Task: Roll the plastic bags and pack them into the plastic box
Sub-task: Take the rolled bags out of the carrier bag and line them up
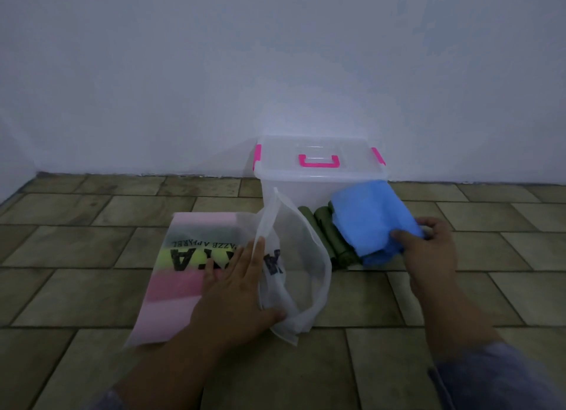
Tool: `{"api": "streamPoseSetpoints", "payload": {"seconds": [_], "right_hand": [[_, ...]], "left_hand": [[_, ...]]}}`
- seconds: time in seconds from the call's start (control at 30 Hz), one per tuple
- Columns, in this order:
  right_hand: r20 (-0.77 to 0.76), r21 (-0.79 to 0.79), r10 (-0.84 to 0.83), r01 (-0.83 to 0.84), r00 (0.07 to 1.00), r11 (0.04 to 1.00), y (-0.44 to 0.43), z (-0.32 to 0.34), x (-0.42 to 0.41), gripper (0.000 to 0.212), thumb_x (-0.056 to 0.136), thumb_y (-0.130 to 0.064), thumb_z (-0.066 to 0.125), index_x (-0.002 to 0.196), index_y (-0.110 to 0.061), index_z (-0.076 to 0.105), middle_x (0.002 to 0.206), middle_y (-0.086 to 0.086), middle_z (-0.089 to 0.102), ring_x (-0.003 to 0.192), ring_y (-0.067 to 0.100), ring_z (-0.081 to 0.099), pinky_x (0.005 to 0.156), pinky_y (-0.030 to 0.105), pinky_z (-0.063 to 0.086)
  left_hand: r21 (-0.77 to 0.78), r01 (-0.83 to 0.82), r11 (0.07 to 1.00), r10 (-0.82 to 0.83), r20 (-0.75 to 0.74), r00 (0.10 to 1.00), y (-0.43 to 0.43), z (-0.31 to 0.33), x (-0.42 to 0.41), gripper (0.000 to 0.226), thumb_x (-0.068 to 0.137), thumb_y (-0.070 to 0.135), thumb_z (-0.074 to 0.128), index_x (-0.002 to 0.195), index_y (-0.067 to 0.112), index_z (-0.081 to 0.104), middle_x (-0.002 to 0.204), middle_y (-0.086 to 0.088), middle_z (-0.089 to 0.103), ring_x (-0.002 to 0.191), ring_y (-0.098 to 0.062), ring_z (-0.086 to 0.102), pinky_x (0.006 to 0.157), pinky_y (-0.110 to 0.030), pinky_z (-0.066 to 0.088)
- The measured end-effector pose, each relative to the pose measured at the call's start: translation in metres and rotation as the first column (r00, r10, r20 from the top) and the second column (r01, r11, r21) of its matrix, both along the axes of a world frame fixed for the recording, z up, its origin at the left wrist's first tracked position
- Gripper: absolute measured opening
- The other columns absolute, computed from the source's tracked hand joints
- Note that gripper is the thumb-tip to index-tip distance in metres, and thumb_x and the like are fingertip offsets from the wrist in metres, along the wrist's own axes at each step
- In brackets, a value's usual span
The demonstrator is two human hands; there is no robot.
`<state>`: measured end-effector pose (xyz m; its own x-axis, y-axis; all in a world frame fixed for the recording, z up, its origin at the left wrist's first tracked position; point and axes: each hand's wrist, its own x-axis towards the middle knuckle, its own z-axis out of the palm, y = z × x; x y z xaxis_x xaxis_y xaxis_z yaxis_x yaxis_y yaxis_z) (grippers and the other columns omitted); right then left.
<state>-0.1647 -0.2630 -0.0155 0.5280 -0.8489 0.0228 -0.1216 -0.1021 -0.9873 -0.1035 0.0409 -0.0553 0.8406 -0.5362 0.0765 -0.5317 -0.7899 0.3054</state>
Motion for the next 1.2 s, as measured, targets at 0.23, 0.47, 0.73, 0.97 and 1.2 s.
{"api": "streamPoseSetpoints", "payload": {"seconds": [0.23, 0.47, 0.73, 0.97, 1.2], "right_hand": [[-0.411, -0.329, 0.139, -0.289, 0.901, 0.899, 0.009, -0.006, 0.015, 0.034, 0.075, -0.040, 0.072, 0.096, -0.022, 0.051, 0.083, 0.003, 0.058, 0.067, 0.017, 0.054, 0.052, 0.027, 0.036], [-0.555, -0.226, 0.232, -0.413, 0.799, 0.882, 0.003, 0.007, 0.018, 0.045, 0.081, -0.052, 0.061, 0.111, -0.019, 0.052, 0.095, 0.003, 0.054, 0.073, 0.015, 0.050, 0.051, 0.025, 0.032], [-0.578, -0.285, 0.126, -0.344, 0.806, 0.895, -0.001, 0.000, 0.006, 0.036, 0.096, -0.033, 0.044, 0.109, -0.003, 0.058, 0.106, 0.022, 0.062, 0.074, 0.026, 0.046, 0.066, 0.031, 0.032], [-0.610, -0.343, 0.158, -0.438, 0.777, 0.831, 0.000, 0.004, -0.008, 0.034, 0.093, -0.020, 0.049, 0.123, -0.005, 0.052, 0.118, 0.019, 0.059, 0.104, 0.033, 0.056, 0.078, 0.032, 0.040], [-0.363, -0.544, 0.432, -0.564, 0.826, 0.621, 0.111, -0.004, -0.037, 0.047, 0.086, -0.044, 0.056, 0.130, -0.036, 0.045, 0.126, -0.011, 0.047, 0.101, -0.004, 0.047, 0.080, 0.016, 0.043]], "left_hand": [[-0.044, -0.012, 0.999, 0.012, 0.010, 1.000, 0.000, -0.003, -0.001, 0.122, 0.060, 0.085, 0.042, 0.134, 0.036, -0.041, 0.143, 0.023, -0.031, 0.136, -0.003, -0.023, 0.112, -0.045, -0.018], [-0.027, -0.015, 1.000, 0.015, -0.001, 1.000, 0.001, -0.004, 0.000, 0.124, 0.059, 0.086, 0.042, 0.130, 0.035, -0.046, 0.144, 0.022, -0.029, 0.136, -0.002, -0.021, 0.114, -0.048, -0.013], [0.031, 0.001, 1.000, 0.000, -0.029, 1.000, 0.001, 0.001, 0.000, 0.122, 0.058, 0.087, 0.037, 0.130, 0.035, -0.046, 0.158, 0.009, -0.012, 0.134, -0.003, -0.019, 0.113, -0.046, -0.015], [0.098, 0.010, 0.995, -0.005, -0.047, 0.999, 0.000, 0.002, 0.001, 0.120, 0.057, 0.089, 0.033, 0.124, 0.035, -0.051, 0.160, 0.005, -0.010, 0.134, -0.003, -0.018, 0.109, -0.044, -0.018], [-0.081, 0.035, 0.996, -0.042, -0.080, 0.996, 0.003, 0.010, -0.002, 0.112, 0.061, 0.089, 0.039, 0.133, 0.048, -0.037, 0.159, 0.011, 0.002, 0.144, -0.010, 0.003, 0.112, -0.047, -0.006]]}}
